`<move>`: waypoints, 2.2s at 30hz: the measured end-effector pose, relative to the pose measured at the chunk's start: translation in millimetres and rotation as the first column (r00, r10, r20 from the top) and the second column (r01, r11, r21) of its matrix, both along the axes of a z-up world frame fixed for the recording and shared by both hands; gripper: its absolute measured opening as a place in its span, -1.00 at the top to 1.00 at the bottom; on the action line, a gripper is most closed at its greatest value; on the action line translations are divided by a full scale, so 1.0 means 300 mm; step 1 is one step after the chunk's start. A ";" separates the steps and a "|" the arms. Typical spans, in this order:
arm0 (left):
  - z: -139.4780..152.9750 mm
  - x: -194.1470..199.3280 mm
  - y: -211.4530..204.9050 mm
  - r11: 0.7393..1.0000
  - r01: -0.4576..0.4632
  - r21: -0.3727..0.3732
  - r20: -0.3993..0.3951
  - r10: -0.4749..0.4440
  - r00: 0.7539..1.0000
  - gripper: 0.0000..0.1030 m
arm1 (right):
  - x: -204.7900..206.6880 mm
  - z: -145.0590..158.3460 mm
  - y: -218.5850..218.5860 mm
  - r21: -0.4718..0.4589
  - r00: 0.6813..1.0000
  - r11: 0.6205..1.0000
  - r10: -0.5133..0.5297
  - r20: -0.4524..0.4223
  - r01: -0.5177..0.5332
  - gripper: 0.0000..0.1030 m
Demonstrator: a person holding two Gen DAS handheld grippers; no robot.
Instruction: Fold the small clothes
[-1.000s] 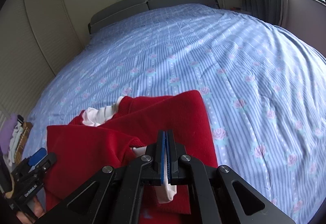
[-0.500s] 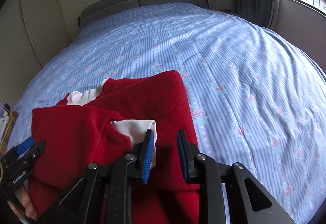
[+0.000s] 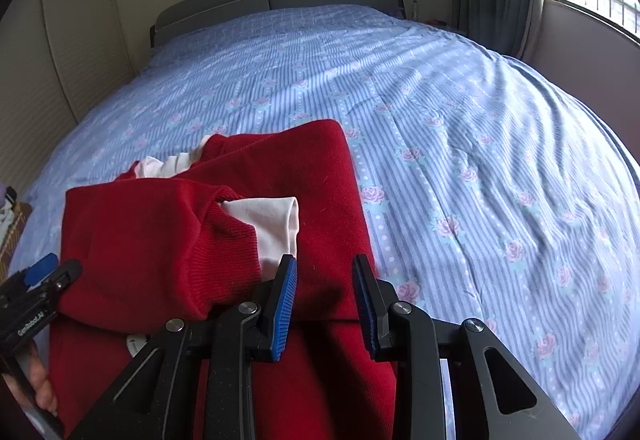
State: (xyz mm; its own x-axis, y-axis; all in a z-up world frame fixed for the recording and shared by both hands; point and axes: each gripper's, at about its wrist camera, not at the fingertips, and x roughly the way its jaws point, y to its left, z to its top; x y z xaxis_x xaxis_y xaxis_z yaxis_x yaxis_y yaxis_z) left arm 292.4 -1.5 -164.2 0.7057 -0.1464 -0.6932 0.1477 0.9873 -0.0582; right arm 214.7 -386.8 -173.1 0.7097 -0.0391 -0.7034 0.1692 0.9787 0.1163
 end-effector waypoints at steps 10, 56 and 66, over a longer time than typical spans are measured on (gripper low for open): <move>0.101 -0.443 0.066 0.999 -0.037 0.008 0.054 0.037 0.998 -0.31 | -0.466 0.135 0.022 -0.030 0.996 0.999 -0.022 0.086 0.024 -0.10; -0.201 -0.787 0.027 0.986 0.001 -0.169 -0.143 -0.026 0.989 0.71 | -0.698 -0.170 -0.040 0.213 0.994 0.977 -0.004 -0.111 0.028 0.08; -0.138 -0.806 0.065 0.975 -0.004 -0.222 -0.106 -0.020 0.994 0.84 | -0.729 -0.149 -0.089 0.327 0.997 0.944 -0.023 -0.068 0.044 0.62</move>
